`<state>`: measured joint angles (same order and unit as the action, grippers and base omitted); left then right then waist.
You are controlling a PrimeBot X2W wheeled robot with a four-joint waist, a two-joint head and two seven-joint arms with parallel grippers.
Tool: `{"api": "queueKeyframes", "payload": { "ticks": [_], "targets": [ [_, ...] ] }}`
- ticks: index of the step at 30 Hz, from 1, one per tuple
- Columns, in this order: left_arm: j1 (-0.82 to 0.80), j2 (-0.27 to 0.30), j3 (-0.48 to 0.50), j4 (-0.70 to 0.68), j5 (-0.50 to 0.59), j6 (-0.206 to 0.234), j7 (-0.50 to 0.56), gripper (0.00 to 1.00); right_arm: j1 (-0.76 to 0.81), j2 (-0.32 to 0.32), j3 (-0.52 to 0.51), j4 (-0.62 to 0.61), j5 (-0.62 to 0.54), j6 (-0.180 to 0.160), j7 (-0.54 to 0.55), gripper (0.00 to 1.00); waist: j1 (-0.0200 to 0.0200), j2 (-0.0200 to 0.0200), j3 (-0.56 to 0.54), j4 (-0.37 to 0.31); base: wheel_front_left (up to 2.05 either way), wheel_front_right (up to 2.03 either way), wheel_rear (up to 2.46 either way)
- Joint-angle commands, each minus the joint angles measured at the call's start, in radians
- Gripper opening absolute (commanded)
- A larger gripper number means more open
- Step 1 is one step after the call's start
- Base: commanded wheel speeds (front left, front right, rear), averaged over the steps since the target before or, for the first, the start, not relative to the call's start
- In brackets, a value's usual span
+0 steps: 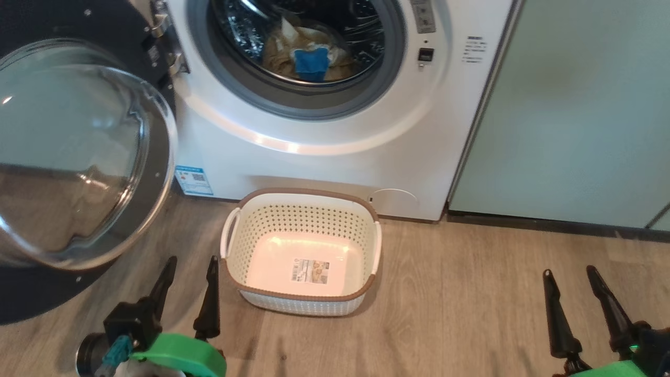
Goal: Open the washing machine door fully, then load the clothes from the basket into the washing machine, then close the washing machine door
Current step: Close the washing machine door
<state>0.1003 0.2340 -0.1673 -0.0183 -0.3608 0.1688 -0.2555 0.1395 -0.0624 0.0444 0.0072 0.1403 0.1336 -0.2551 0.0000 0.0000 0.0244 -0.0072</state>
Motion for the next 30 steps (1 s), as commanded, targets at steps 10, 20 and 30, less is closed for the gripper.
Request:
{"api": "queueKeyframes", "payload": {
  "ticks": [10, 20, 30],
  "targets": [
    [-0.039, 0.005, 0.030, -0.043, 0.018, 0.002, -0.006, 1.00, -0.005, -0.012, -0.020, -0.044, -0.014, -0.003, -0.007, 1.00, 0.0000, 0.0000, 0.006, 0.165, 0.00, 0.00, 0.00],
    [-0.034, 0.005, 0.030, -0.049, 0.016, 0.005, -0.006, 1.00, -0.005, -0.012, -0.026, -0.047, -0.018, -0.003, -0.005, 1.00, 0.0000, 0.0000, 0.010, 0.335, 0.00, 0.00, 0.00],
    [-0.019, 0.005, 0.034, -0.052, 0.016, 0.000, -0.006, 1.00, -0.002, -0.011, -0.010, -0.045, -0.018, -0.003, 0.001, 1.00, 0.0000, 0.0000, -0.007, 0.424, 0.00, 0.00, 0.00]
  ]
}}
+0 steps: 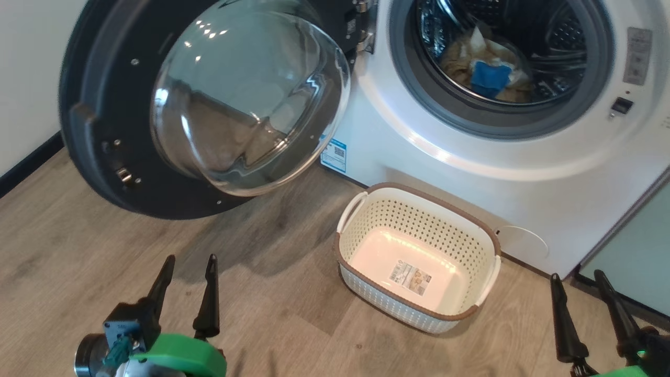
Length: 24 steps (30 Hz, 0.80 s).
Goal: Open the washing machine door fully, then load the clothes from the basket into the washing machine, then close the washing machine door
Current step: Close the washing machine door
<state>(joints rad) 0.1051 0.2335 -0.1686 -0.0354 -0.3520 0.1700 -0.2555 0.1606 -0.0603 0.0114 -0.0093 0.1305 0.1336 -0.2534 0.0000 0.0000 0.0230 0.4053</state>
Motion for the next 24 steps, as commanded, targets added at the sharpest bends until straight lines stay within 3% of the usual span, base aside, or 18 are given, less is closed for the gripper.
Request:
{"api": "queueKeyframes", "payload": {
  "ticks": [1, 12, 13, 15, 16, 18, 24],
  "targets": [
    [-0.023, 0.005, 0.034, -0.035, 0.007, -0.002, -0.006, 1.00, -0.023, -0.013, 0.025, -0.028, -0.008, -0.003, 0.000, 1.00, 0.0000, 0.0000, -0.006, 0.015, 0.00, 0.00, 0.00],
    [-0.011, 0.008, 0.035, -0.034, 0.005, -0.003, -0.006, 1.00, -0.019, -0.014, 0.051, -0.015, -0.001, -0.003, -0.001, 1.00, 0.0000, 0.0000, -0.020, 0.023, 0.00, 0.00, 0.00],
    [-0.011, 0.007, 0.034, -0.034, 0.005, -0.003, -0.006, 0.92, -0.019, -0.015, 0.052, -0.014, -0.001, -0.003, -0.001, 1.00, 0.0000, 0.0000, -0.022, 0.022, 0.00, 0.00, 0.00],
    [-0.010, 0.007, 0.034, -0.034, 0.006, -0.003, -0.006, 0.48, -0.019, -0.017, 0.054, -0.014, 0.000, -0.003, -0.001, 1.00, 0.0000, 0.0000, -0.023, 0.021, 0.00, 0.00, 0.00],
    [-0.009, 0.006, 0.034, -0.034, 0.006, -0.003, -0.006, 0.37, -0.019, -0.018, 0.055, -0.013, 0.000, -0.003, 0.000, 1.00, 0.0000, 0.0000, -0.024, 0.021, 0.00, 0.00, 0.00],
    [-0.006, 0.006, 0.033, -0.034, 0.001, -0.006, -0.006, 0.00, -0.020, -0.019, 0.055, -0.013, 0.001, -0.003, -0.001, 1.00, 0.0000, 0.0000, -0.025, 0.019, 0.00, 0.00, 0.00],
    [-0.002, 0.013, 0.027, -0.035, -0.017, -0.023, 0.004, 0.00, -0.017, -0.016, 0.058, -0.011, 0.003, -0.003, -0.001, 1.00, 0.0000, 0.0000, -0.030, 0.014, 0.00, 0.00, 0.00]
  ]
}}
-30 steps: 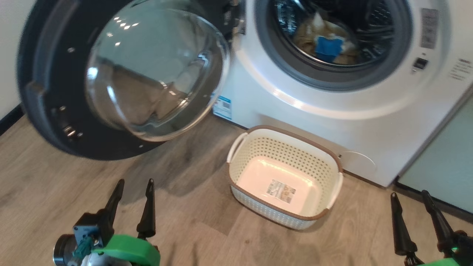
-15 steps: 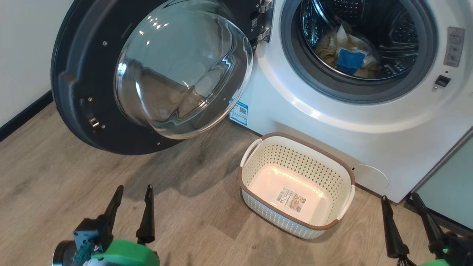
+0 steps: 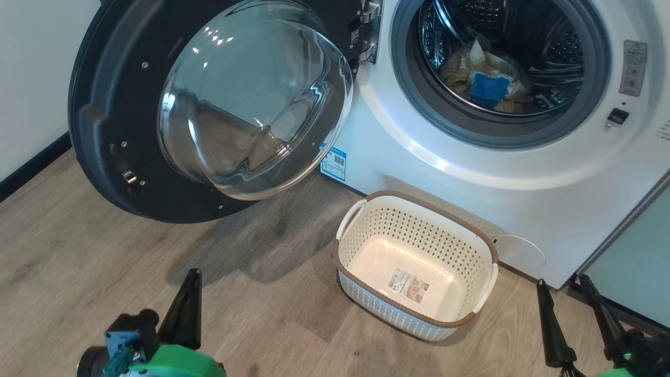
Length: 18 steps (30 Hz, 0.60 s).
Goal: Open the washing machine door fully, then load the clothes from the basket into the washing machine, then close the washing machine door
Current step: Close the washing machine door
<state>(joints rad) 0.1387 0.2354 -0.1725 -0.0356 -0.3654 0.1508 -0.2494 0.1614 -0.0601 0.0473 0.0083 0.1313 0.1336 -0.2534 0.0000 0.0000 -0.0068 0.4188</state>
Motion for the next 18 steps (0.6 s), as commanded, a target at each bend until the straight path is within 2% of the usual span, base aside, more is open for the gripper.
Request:
{"api": "queueKeyframes", "payload": {
  "ticks": [1, 4, 7, 9, 13, 15, 18],
  "targets": [
    [-0.035, 0.013, 0.030, -0.036, -0.005, -0.005, -0.001, 0.00, -0.018, -0.015, 0.023, -0.028, 0.003, -0.003, -0.001, 1.00, 0.0000, 0.0000, -0.001, 0.000, 0.00, 0.00, 0.00],
    [-0.036, 0.018, 0.028, -0.043, -0.011, -0.014, -0.001, 0.00, -0.018, -0.014, 0.023, -0.028, 0.002, -0.003, -0.002, 1.00, 0.0000, 0.0000, -0.002, 0.000, 0.00, 0.00, 0.00],
    [-0.039, 0.001, 0.040, -0.071, -0.064, -0.044, -0.004, 0.00, -0.015, -0.013, 0.017, -0.030, 0.001, -0.003, -0.002, 1.00, 0.0000, 0.0000, -0.004, 0.005, 0.00, 0.00, 0.00],
    [-0.037, -0.050, 0.089, -0.126, -0.206, -0.105, -0.008, 0.00, -0.010, -0.012, 0.011, -0.032, 0.000, -0.003, -0.003, 1.00, 0.0000, 0.0000, -0.005, 0.015, 0.00, 0.00, 0.00],
    [-0.033, -0.106, 0.178, -0.213, -0.449, -0.208, -0.010, 0.00, -0.007, -0.010, 0.007, -0.035, -0.001, -0.003, -0.003, 1.00, 0.0000, 0.0000, -0.006, 0.027, 0.00, 0.00, 0.00],
    [-0.034, -0.120, 0.215, -0.263, -0.592, -0.242, -0.006, 0.00, -0.008, -0.009, 0.007, -0.037, -0.001, -0.003, -0.003, 1.00, 0.0000, 0.0000, -0.006, 0.031, 0.00, 0.00, 0.00],
    [-0.045, -0.122, 0.273, -0.349, -0.795, -0.268, 0.011, 0.00, -0.007, -0.008, 0.003, -0.038, 0.000, -0.003, -0.003, 1.00, 0.0000, 0.0000, -0.005, 0.040, 0.00, 0.00, 0.00]
  ]
}}
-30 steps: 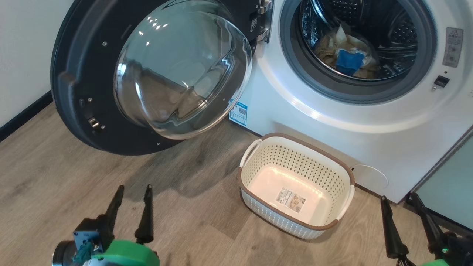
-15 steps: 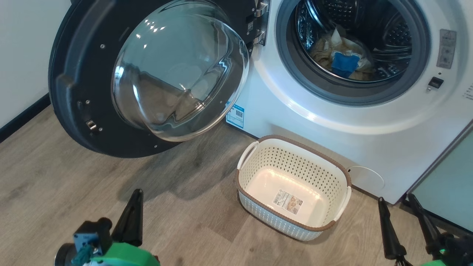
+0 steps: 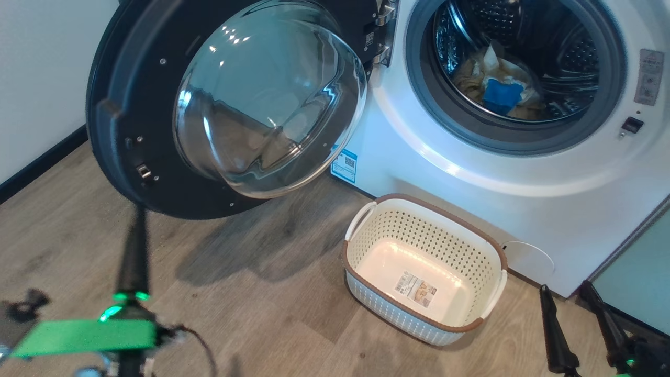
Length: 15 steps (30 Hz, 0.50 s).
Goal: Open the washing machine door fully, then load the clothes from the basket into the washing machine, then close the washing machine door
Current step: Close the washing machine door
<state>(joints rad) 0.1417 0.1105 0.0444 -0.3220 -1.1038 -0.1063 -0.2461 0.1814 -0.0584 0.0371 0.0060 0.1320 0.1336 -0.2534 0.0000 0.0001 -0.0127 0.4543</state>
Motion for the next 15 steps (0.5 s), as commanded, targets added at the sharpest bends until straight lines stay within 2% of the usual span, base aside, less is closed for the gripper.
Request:
{"api": "queueKeyframes", "payload": {
  "ticks": [1, 4, 7, 10, 12, 15],
  "targets": [
    [-0.053, 0.011, 0.080, -0.090, -0.110, -0.014, 0.011, 0.00, -0.027, -0.009, 0.013, -0.036, 0.000, -0.003, -0.003, 1.00, 0.0000, -0.0001, 0.001, 0.007, 0.00, 0.00, 0.00],
    [-0.079, 0.045, 0.163, -0.156, -0.245, -0.021, 0.018, 0.00, -0.026, -0.008, 0.012, -0.037, 0.001, -0.003, -0.002, 1.00, 0.0000, -0.0001, 0.003, 0.013, 0.00, 0.00, 0.00],
    [-0.117, 0.095, 0.252, -0.197, -0.333, -0.023, 0.021, 0.00, -0.028, -0.007, 0.013, -0.039, 0.002, -0.003, -0.001, 1.00, 0.0000, -0.0001, 0.005, 0.015, 0.00, 0.00, 0.00],
    [-0.158, 0.161, 0.332, -0.194, -0.368, -0.023, 0.029, 0.00, -0.027, -0.008, 0.014, -0.039, 0.004, -0.003, -0.001, 1.00, 0.0000, -0.0001, 0.002, 0.016, 0.00, 0.00, 0.00],
    [-0.178, 0.175, 0.350, -0.185, -0.393, -0.024, 0.033, 0.00, -0.026, -0.008, 0.014, -0.039, 0.004, -0.003, -0.001, 1.00, 0.0000, -0.0001, 0.002, 0.016, 0.00, 0.00, 0.00],
    [-0.244, 0.240, 0.402, -0.134, -0.446, -0.024, 0.055, 0.00, -0.026, -0.008, 0.013, -0.042, 0.003, -0.003, 0.000, 1.00, 0.0000, -0.0001, 0.003, 0.016, 0.00, 0.00, 0.00]
  ]
}}
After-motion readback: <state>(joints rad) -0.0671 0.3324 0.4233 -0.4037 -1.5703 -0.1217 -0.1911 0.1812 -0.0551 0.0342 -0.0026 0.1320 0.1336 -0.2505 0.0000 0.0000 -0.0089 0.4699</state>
